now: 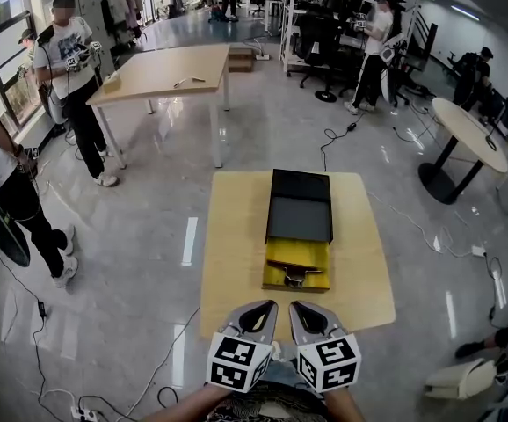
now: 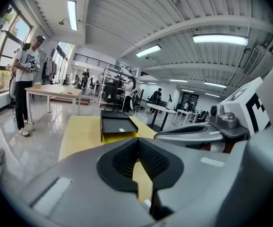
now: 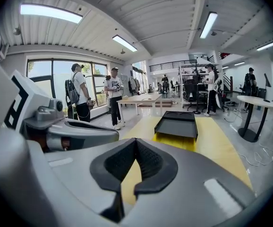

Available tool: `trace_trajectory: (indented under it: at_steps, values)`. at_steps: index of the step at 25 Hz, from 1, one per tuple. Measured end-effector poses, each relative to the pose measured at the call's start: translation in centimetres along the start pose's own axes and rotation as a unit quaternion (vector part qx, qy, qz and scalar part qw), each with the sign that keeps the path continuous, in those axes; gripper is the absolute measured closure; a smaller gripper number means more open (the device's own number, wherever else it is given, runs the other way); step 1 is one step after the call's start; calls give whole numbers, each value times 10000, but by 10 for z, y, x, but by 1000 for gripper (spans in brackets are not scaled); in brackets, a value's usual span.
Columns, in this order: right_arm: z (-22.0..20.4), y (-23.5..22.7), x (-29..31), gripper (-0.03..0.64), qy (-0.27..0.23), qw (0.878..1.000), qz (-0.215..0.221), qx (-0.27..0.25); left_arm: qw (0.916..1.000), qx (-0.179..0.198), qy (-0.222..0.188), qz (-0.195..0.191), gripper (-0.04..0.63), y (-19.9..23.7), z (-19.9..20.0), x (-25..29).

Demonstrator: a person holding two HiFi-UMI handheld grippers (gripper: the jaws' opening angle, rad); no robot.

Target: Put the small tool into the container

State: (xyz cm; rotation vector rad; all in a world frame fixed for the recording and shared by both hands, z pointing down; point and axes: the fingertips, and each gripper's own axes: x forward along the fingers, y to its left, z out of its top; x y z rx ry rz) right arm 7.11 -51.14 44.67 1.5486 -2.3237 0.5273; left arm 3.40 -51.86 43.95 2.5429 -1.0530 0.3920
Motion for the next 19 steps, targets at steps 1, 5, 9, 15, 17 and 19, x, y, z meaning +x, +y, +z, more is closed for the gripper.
trace_trajectory:
  at_steps: [1,5,9,15,17,19]
  values:
    - [-16,23,-13,612,-13,10000,-8,-4,10000,12,-7,-11,583,-5,-18,-25]
    - [-28,48,-40,612,-44,10000,-8,-3,10000,41,-30,-22,583,-20,-29,-58]
    - [-44,30,-38,612,-65,10000,-20,-3,10000,57,-35,-30,583,-28,-43,-40]
    - [-25,13,-41,612,-68,10000,3,-16,10000,50,-24,-33,583,-36,-23,-26]
    - [-6,26,-42,612,-66,10000,9,-20,10000,43,-18,-38,583,-29,-6,-39]
    - [12,45,-47,612,-59,10000,11,-19,10000,40,-15,-47,583,-24,9,-60]
